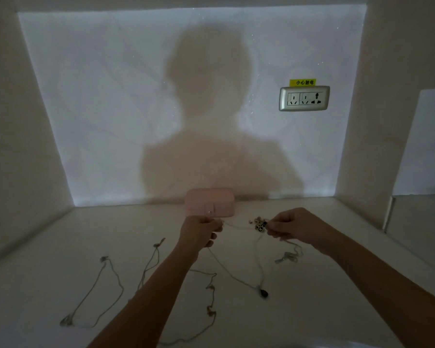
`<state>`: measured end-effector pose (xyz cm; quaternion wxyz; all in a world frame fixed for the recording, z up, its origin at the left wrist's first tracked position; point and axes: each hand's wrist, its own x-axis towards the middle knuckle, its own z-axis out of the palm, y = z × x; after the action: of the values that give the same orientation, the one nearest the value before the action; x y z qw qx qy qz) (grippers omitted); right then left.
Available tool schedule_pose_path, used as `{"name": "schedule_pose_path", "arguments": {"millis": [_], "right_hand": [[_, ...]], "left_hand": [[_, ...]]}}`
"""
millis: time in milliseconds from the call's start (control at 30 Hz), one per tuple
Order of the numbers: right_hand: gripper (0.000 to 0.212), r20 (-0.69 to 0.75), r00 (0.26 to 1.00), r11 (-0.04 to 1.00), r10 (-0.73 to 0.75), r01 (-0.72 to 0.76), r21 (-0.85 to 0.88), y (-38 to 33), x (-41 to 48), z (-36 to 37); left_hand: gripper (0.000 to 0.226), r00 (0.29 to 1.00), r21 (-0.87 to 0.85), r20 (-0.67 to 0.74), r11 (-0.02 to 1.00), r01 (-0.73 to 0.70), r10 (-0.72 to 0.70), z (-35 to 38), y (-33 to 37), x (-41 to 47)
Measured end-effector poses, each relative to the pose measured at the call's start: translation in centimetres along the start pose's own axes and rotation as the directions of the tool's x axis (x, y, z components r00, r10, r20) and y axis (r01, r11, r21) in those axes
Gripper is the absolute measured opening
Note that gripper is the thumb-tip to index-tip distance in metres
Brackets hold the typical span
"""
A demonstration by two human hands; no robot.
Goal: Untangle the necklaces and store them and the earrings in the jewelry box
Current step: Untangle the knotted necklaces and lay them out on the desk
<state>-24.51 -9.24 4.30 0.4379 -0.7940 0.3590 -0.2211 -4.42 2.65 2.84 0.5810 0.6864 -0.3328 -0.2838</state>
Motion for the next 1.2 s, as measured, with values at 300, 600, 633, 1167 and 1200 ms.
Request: {"name": "schedule_pose_path", "arguments": {"millis": [300,600,633,1167,1200], "right_hand": [[0.02,-0.107,0.988,0.905,-0.114,0.059,-0.422,7.4,1.0,-1.9],[0.041,0.065,0.998,0.794,-0.013,0.05,-0.605,10.6,0.5,-2.7],[0.042,0.089,0.996,0.783,0.021,0.039,-0.621,10.8,0.7,-2.7],[0.059,-0.157,0.98,0.698,0.123,-0.198,-0.688,10.3,1.4,-2.3],[0.058,-0.167,0.978,0.692,0.123,-0.205,-0.693,10.3,1.4,-2.4]], "left_hand": [[0.03,0.974,0.741,-0.078,0.666,-0.087,0.214,-0.6,-3.2,3.5],[0.051,0.724,0.581,0.659,0.474,-0.662,0.204,7.7,-2.1,-1.8],[0.052,0.68,0.567,0.715,0.435,-0.699,0.16,8.6,-2.5,-2.4],[0.048,0.645,0.542,0.754,0.44,-0.716,0.122,7.8,-3.5,-6.4],[0.051,0.651,0.539,0.747,0.451,-0.712,0.134,7.8,-3.6,-6.7]]}}
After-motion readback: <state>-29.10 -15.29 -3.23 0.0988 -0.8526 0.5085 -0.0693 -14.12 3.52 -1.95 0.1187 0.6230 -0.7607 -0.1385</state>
